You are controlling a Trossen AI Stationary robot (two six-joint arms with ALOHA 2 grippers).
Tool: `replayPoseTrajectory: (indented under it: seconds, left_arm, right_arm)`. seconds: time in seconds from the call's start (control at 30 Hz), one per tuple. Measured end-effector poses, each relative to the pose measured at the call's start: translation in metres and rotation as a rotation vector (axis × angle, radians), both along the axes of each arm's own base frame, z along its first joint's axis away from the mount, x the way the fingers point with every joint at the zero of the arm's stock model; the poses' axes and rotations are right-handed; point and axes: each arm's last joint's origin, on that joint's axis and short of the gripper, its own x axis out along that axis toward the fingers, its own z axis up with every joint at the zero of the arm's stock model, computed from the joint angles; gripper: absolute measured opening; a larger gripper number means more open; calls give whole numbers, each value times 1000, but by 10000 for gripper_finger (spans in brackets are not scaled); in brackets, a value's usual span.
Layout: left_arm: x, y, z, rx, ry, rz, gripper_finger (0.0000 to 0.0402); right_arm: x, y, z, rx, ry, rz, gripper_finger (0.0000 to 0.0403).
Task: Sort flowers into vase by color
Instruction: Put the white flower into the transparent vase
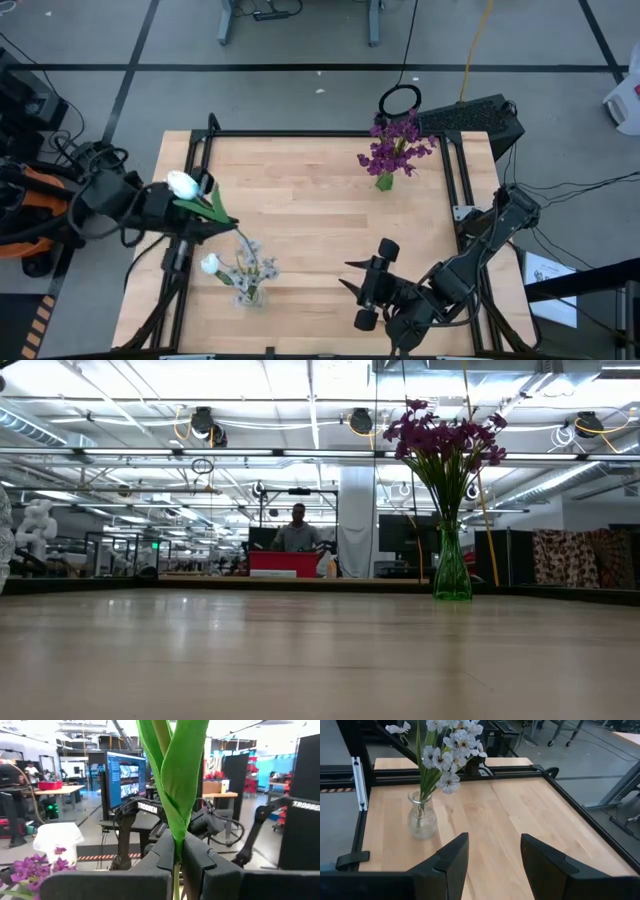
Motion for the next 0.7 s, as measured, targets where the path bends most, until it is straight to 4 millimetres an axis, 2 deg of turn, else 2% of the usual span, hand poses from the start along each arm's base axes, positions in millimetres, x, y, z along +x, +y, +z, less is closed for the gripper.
replayPoseTrajectory:
  seconds: [0.23,0.37,0.7]
  left_arm:
    - [-26,9,10,-38,-51,-118,17]
    - [-36,11,6,-18,-6,-167,17]
    - [-30,-12,-12,27,134,-124,17]
  right_arm:
    - [-2,-2,-2,4,21,-13,171]
    - [-2,-2,-5,5,30,-21,171]
    - [0,0,-11,8,40,-31,171]
